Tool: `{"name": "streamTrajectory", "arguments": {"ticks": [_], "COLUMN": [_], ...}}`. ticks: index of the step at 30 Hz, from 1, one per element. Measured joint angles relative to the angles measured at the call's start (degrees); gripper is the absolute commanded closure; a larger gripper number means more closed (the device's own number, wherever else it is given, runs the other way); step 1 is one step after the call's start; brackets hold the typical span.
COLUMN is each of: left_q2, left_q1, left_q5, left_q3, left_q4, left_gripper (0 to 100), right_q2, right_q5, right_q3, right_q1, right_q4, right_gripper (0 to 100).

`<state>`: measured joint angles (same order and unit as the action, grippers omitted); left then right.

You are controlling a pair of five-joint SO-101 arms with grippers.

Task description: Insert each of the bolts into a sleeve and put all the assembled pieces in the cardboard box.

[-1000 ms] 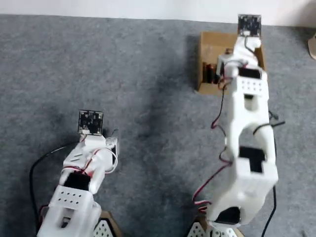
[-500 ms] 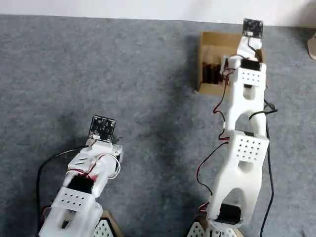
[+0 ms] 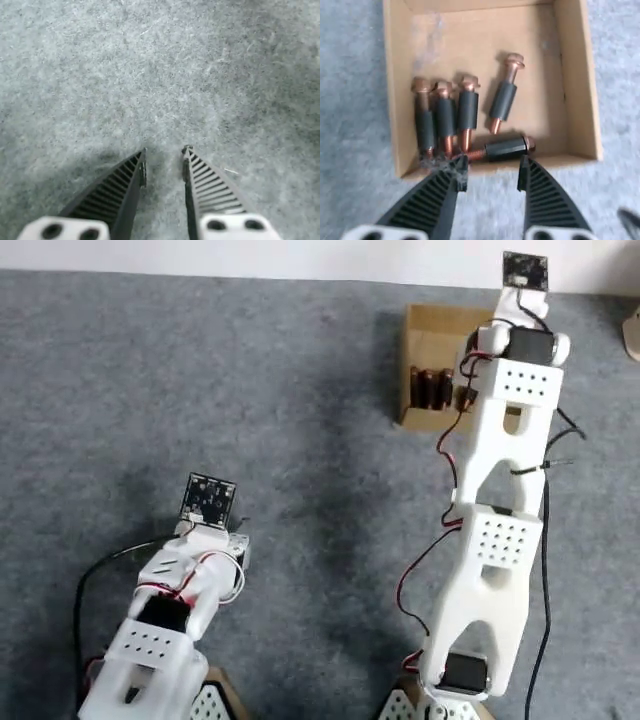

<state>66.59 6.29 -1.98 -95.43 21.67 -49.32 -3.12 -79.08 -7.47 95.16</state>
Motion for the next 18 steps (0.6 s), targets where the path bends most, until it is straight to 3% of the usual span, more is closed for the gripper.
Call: {"name": "streamTrajectory", "arguments": {"ticks": [8,18], "left_q2": [0.0,0.0], "left_q1": [0.0,0.0], "left_q5": [0.0,0.0], "left_q3": [-0.1,0.4], "left_q4": [0.0,0.3], "left_gripper": [88,88], "right_q2": [-0.9,10.7], "right_q5": [0.5,0.3], "right_q3": [-4.8,28.9], "right_q1": [-0.4,-0.9], "right_q4": [4.9,4.9], "right_gripper": [84.6,84.6]}}
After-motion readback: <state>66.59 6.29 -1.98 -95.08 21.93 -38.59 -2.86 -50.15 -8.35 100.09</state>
